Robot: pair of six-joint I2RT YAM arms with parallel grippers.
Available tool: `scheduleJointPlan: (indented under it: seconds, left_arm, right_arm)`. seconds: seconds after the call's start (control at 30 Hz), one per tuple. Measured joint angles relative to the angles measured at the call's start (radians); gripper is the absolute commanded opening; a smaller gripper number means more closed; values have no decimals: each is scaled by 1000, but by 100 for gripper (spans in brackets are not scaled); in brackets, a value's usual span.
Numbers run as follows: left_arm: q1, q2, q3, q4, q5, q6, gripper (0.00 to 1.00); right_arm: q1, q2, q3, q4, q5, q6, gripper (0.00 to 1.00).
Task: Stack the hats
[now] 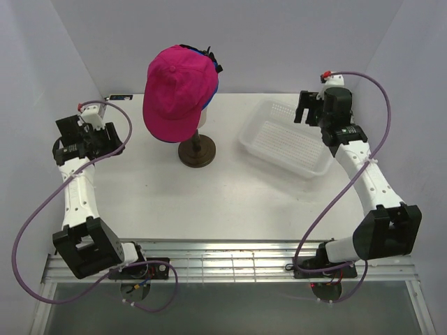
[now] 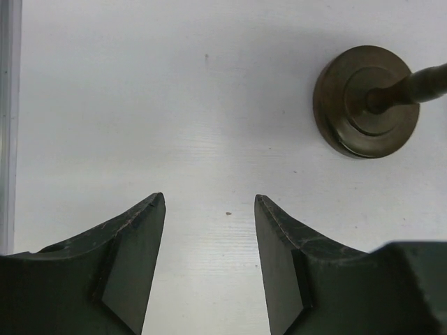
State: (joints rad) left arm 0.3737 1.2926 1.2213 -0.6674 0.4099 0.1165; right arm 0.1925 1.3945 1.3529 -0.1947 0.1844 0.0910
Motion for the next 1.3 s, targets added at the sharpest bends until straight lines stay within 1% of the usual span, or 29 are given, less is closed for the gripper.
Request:
scheduleJointPlan:
  seconds: [0.13, 0.37, 0.63, 0.83, 1.3]
  left_arm:
    - [19, 9, -51, 39, -48, 4, 65]
    - [61, 11, -188, 108, -101, 14, 66]
    - [88, -8, -290, 152, -120, 24, 66]
    - [88, -48, -324, 168, -130, 37, 66]
    - [88, -103, -416, 220, -146, 44, 67]
  right_arm:
    - [-51, 0, -139, -63, -61, 36, 90]
    - [-74, -23, -289, -123, -67, 105, 89]
    - [-74, -67, -300, -119, -64, 142, 89]
    - [-74, -121, -352, -85, -64, 154, 90]
    - [-74, -164, -386, -56, -81, 164, 89]
